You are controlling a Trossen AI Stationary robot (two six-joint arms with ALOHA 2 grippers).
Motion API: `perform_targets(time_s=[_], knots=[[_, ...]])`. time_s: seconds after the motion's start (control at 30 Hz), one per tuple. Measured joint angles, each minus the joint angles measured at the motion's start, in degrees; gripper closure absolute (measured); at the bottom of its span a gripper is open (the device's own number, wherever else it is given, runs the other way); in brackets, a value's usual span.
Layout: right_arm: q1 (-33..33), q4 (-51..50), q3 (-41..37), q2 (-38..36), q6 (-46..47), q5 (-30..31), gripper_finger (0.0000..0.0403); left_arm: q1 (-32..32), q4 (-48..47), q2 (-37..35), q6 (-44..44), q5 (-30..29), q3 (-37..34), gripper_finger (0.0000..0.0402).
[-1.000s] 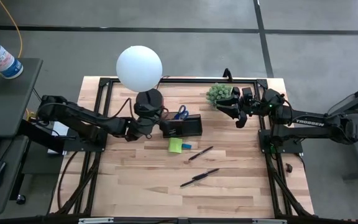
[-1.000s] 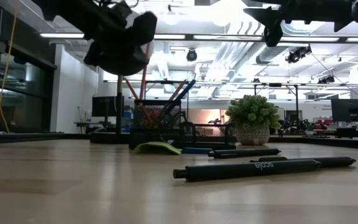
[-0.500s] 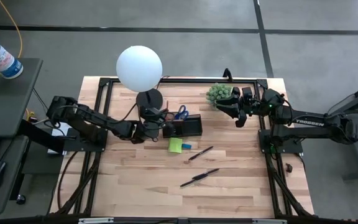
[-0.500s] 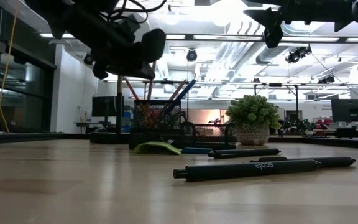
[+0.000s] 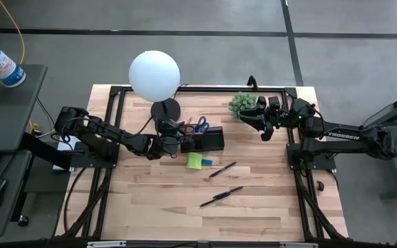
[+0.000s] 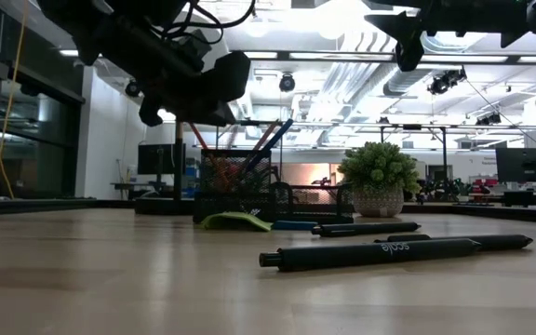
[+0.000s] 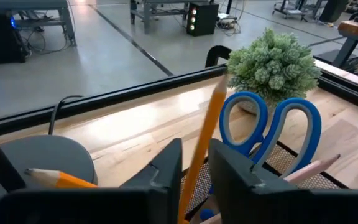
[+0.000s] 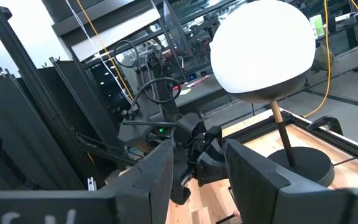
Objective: Pick and place office supplies into organizer
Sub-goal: Put the orange pencil into the top left side of the desk organizer, then put the top black pen into the top left side of the desk organizer
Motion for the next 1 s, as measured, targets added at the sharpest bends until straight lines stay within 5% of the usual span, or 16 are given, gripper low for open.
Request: perform_targets(time_s=[0.5,1.0], knots=[[-0.03,0.01,0.00,0.00,-0.42,0.04,0.0265,-0.04,9.63,-0.03,-0.49,4.69,0.00,0.0269],[-0.05,-10.67,0.00,0.00,-4.21,-7.73,0.0265,-4.06,11.58,-4.13,2.76,35.58,4.03,0.0273]])
